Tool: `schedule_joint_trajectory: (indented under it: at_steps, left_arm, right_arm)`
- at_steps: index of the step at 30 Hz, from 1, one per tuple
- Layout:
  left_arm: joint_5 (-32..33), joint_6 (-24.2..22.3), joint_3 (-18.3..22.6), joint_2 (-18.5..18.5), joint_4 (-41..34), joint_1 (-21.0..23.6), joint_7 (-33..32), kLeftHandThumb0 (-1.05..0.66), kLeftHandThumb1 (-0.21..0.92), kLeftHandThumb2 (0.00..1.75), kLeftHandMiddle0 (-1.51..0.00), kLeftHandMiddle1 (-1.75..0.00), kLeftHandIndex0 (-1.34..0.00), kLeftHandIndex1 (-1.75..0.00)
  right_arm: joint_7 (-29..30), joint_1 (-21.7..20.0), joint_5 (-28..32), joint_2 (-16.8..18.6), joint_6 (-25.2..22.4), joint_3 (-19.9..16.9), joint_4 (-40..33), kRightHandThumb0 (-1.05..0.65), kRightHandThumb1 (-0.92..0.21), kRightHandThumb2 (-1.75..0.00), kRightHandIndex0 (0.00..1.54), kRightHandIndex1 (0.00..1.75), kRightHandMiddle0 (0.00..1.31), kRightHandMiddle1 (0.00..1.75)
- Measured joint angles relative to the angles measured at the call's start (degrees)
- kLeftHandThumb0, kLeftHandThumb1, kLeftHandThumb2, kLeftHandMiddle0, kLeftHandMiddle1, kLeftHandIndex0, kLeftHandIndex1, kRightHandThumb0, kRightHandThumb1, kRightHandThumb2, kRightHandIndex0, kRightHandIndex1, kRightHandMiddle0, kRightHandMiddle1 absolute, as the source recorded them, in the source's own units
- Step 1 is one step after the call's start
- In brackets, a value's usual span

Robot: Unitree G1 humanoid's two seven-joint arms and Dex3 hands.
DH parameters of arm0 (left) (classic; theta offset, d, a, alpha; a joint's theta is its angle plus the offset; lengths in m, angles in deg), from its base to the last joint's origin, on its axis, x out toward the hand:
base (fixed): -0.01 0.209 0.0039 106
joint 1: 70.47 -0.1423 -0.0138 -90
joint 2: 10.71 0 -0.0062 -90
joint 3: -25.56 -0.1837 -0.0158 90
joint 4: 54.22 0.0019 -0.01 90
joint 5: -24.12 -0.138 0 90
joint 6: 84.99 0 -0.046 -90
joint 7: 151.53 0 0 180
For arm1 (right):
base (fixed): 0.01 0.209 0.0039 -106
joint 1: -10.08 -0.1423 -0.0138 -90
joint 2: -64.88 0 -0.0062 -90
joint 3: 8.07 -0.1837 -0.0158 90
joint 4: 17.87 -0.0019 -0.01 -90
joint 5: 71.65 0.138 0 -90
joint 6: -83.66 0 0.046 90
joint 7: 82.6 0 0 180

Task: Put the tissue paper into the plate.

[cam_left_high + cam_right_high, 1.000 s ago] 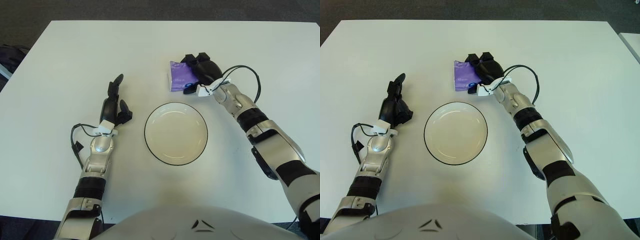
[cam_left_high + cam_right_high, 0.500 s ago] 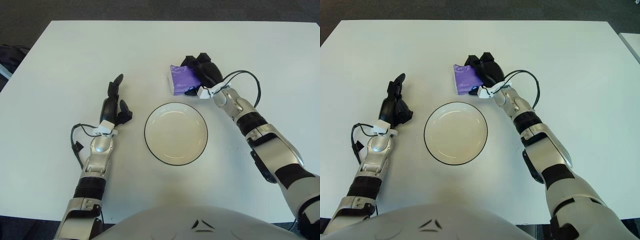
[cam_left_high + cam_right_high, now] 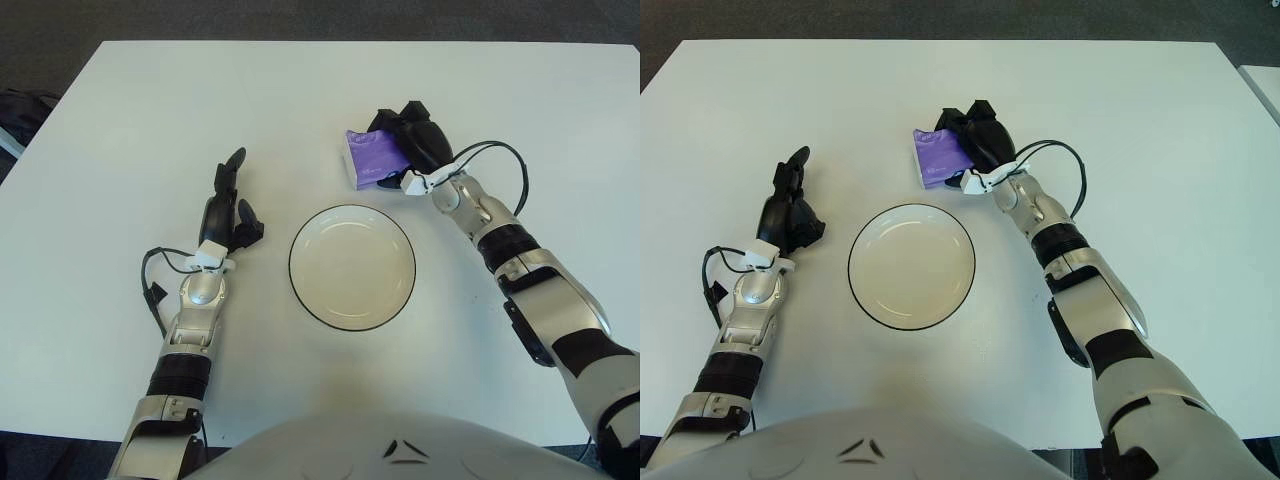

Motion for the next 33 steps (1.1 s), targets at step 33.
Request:
schedule_joint_trajectory:
  at_steps: [33]
  left_arm:
    - [0.8,0.5,0.0,-0.1,0.6,0.1,0.9,-0.93,0.92,1.23,-0.07,0.0,0.0,-0.41]
  right_arm:
    - [-17.8,8.3,6.8,2.3,-18.6,-10.1,-50.5,-0.18,-0.36,-1.22,1.34,1.75,1.05,1.75]
